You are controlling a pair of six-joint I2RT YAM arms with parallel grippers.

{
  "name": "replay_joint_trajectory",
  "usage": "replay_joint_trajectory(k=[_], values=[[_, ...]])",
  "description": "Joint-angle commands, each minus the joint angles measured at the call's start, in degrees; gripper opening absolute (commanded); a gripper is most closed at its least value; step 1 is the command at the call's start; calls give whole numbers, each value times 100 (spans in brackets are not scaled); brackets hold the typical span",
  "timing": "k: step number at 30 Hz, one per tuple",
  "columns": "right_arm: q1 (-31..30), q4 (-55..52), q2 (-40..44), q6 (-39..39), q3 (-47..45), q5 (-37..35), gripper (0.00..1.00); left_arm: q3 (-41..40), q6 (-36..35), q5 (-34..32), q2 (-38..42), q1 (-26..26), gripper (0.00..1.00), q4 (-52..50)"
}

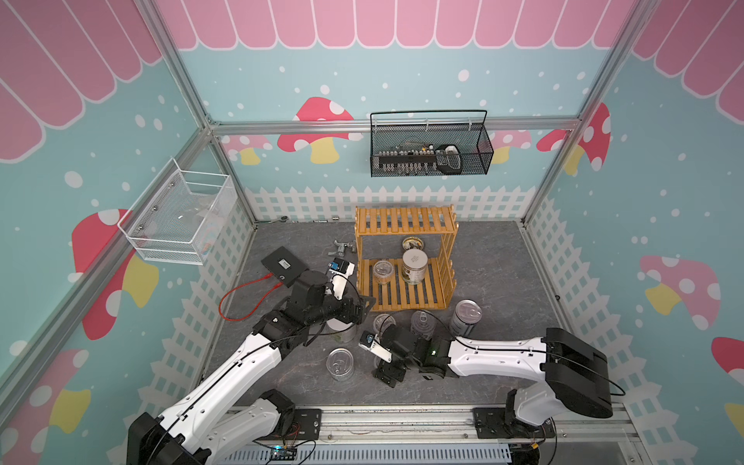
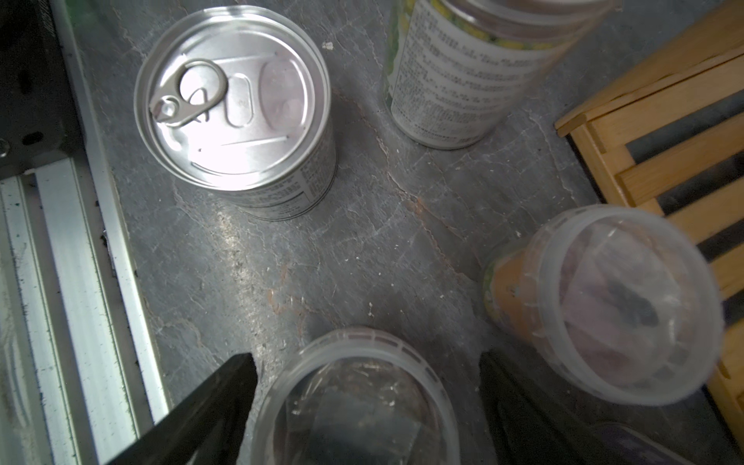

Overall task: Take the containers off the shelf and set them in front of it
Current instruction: 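Place the container at the center of the board, then pick up a container from the shelf.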

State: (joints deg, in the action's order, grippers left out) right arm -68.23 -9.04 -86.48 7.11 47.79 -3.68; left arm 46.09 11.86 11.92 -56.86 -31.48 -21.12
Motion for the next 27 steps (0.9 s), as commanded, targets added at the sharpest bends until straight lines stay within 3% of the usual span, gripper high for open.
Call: replay_joint_trajectory(k=[1,7,13,27], values=[[61,-66,442,-10,131,-190,95,261,45,-403,-21,-327,99,75],[456,-373,1526,-11,-254,-63,99,569,114,-1004,-321,-920,98,73],[1499,-844,2677,40,-617,156,99,837,212,-1275,-1026,-1531,98,313],[3291,-1339,3109,263,-352,-66,99,1917,-17,-1764,-3312,-1254,99,705]])
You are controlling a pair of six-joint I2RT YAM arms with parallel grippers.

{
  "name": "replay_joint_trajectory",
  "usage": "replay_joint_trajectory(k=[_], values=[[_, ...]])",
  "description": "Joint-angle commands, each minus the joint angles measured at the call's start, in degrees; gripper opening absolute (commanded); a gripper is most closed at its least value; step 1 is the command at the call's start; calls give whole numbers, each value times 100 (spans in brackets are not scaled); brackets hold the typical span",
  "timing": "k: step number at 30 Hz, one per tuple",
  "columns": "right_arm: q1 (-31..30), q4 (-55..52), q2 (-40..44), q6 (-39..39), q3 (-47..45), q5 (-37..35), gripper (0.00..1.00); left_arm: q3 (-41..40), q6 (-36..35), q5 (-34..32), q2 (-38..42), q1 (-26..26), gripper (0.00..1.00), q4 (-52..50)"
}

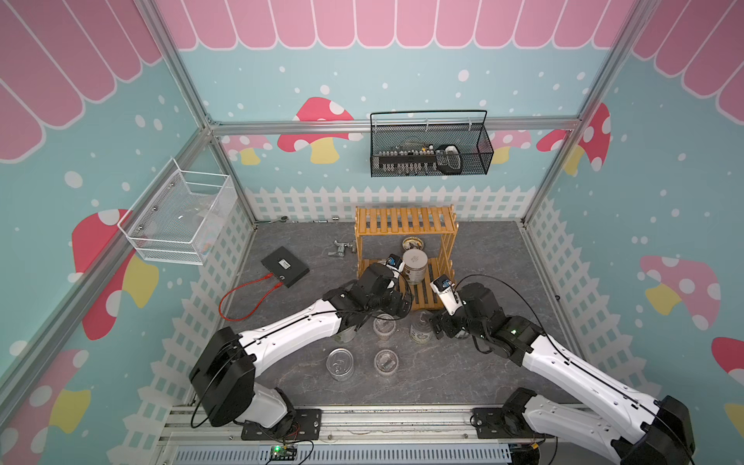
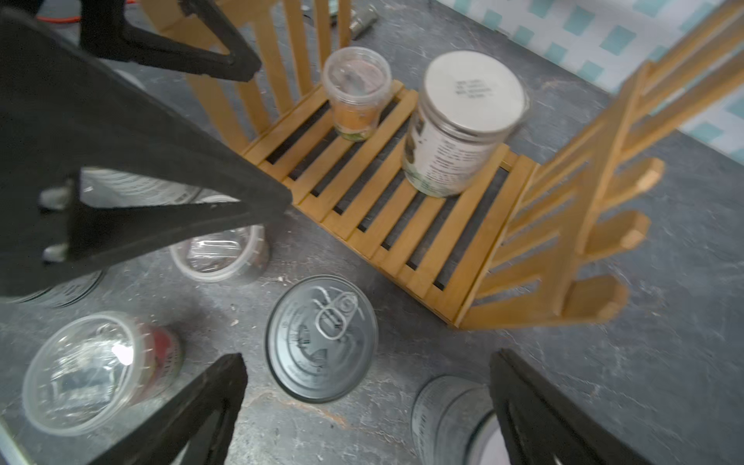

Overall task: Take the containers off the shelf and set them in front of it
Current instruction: 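Pick up a container from the shelf.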

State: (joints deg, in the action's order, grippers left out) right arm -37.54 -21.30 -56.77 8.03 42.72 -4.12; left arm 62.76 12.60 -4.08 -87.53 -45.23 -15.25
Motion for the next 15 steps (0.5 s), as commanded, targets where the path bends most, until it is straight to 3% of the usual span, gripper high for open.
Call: replay_joint_trajectory(k=[1,8,15], values=[[317,-116,202,182,147,-29,99,332,-103,-207,-378,165,99,115],[772,-115,548,94,92,156,99,588,-120,-316,-973,594,97,97],[950,-54,545,27,39,338,99,936,-152,-771,-1435,630,96,-59]])
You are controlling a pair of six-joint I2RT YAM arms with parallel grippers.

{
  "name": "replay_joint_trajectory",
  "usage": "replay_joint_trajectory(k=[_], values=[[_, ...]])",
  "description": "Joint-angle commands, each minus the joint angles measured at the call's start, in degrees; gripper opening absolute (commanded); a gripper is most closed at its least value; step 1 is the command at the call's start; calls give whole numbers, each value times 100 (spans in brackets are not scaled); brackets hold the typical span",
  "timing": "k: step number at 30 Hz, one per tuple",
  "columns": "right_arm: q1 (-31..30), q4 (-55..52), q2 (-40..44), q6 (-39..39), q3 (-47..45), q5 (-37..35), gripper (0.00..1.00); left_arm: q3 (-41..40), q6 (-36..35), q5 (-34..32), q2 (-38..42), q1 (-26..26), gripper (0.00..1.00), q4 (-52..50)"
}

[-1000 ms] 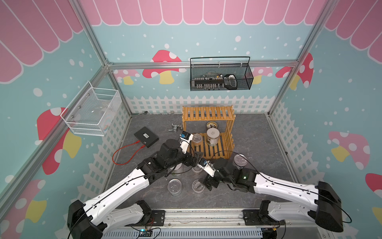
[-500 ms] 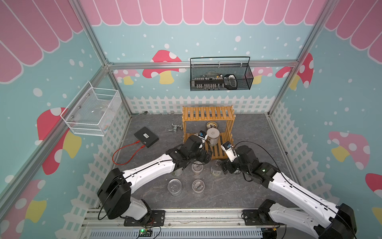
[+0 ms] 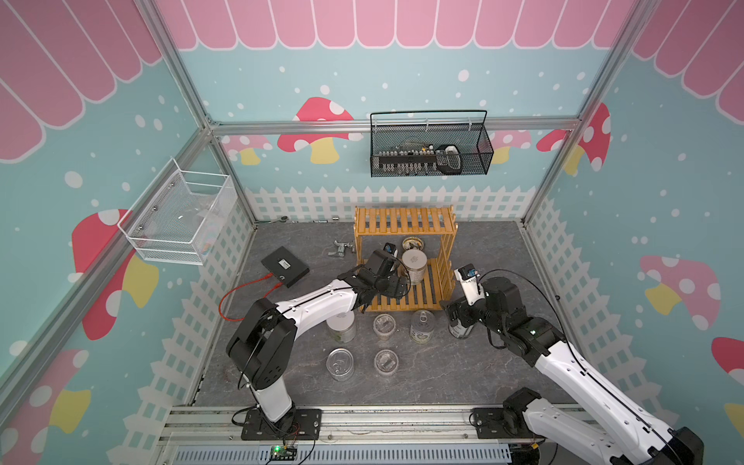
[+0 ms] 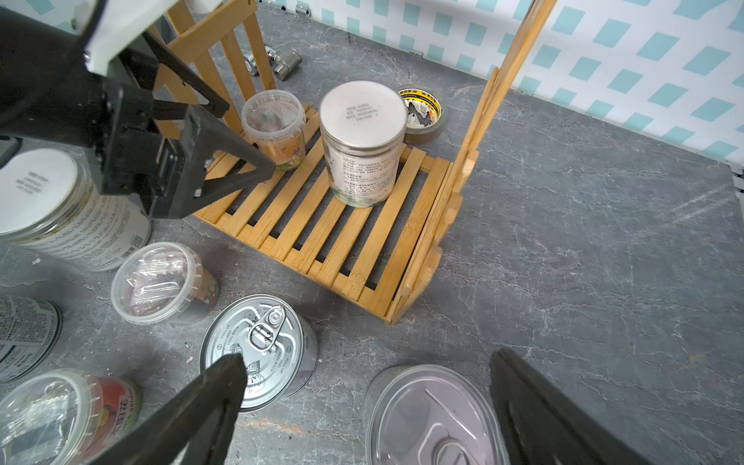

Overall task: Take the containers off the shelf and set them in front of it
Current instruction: 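Pick up a container from the shelf.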

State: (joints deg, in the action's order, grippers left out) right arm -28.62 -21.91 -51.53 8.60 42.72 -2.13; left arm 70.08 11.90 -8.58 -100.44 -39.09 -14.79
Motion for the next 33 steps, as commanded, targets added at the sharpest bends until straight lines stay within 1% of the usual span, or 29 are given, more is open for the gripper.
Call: replay_joint_trajectory(k=[1,5,10,13,21,29,33], values=[[73,20,14,-34,38,164,99,250,-75,-426,-200,7,96,-162],[136,112,-22,-60,11,279,99,400,-104,-748,-353,20,96,-254],[189,226,-103,-68,-32,433,99,635,-28,-636,-617,81,93,-316],[217,238,-78,-69,-57,463,99,742,11,-689,-742,134,91,-346],[302,240,-33,-156,-135,519,99,1054,153,-695,-1028,220,91,-475],[399,308,-83,-218,-161,679,99,1209,381,-1104,-1220,207,91,-643],[441,376,-125,-218,-167,793,99,1319,466,-1258,-1311,205,94,-747]])
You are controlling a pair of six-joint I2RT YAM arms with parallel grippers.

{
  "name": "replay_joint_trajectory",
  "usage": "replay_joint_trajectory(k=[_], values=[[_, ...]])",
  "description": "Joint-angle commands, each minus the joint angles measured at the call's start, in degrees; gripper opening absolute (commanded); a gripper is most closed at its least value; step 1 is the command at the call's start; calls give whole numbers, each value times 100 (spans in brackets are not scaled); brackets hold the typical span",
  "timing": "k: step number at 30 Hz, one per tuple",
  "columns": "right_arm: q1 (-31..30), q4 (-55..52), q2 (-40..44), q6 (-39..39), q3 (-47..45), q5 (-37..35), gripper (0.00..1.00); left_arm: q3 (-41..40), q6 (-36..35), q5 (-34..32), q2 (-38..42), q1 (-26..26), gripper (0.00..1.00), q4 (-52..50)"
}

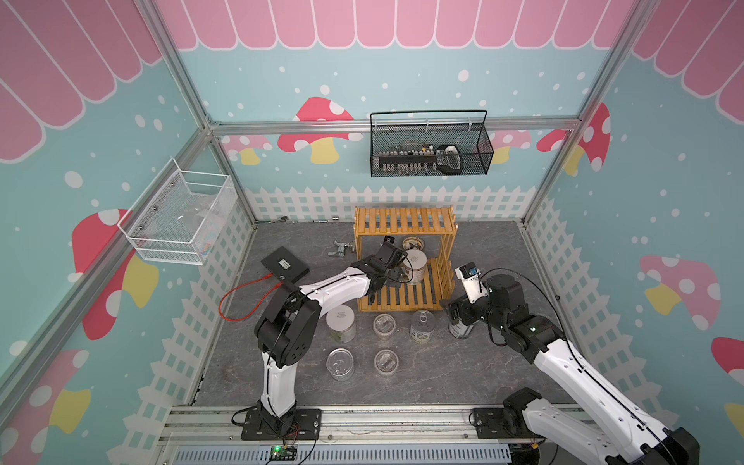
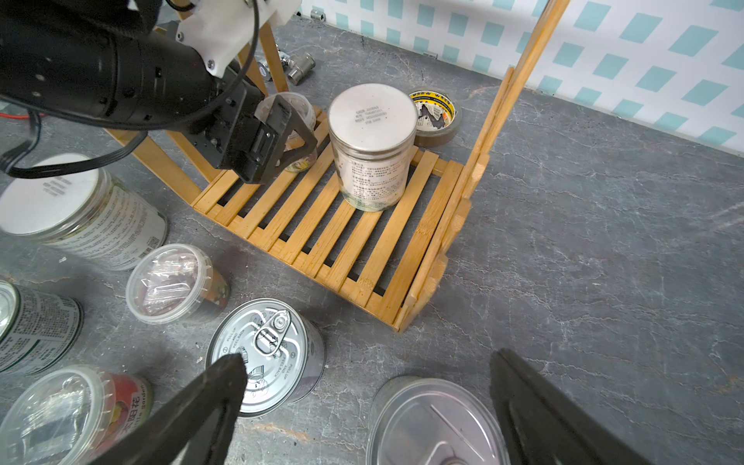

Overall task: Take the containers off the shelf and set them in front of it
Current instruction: 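Pick up a container from the shelf.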

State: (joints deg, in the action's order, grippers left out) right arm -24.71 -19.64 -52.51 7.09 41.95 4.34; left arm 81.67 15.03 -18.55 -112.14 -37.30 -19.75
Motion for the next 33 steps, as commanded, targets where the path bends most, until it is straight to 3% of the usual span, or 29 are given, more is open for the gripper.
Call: replay_joint_trajectory(k=[1,20,24,29,33], values=[[58,170,-31,-58,-92,170,99,186,171,-264,-142,25,94,-249],[186,252,-22,-64,-152,384,99,620,195,-52,-580,117,94,-460],[194,251,-1,-64,-152,386,99,671,152,129,-664,139,89,-462],[212,257,39,-63,-161,390,99,690,81,119,-604,135,74,-463],[221,256,22,-56,-148,436,99,693,31,114,-508,136,71,-456]])
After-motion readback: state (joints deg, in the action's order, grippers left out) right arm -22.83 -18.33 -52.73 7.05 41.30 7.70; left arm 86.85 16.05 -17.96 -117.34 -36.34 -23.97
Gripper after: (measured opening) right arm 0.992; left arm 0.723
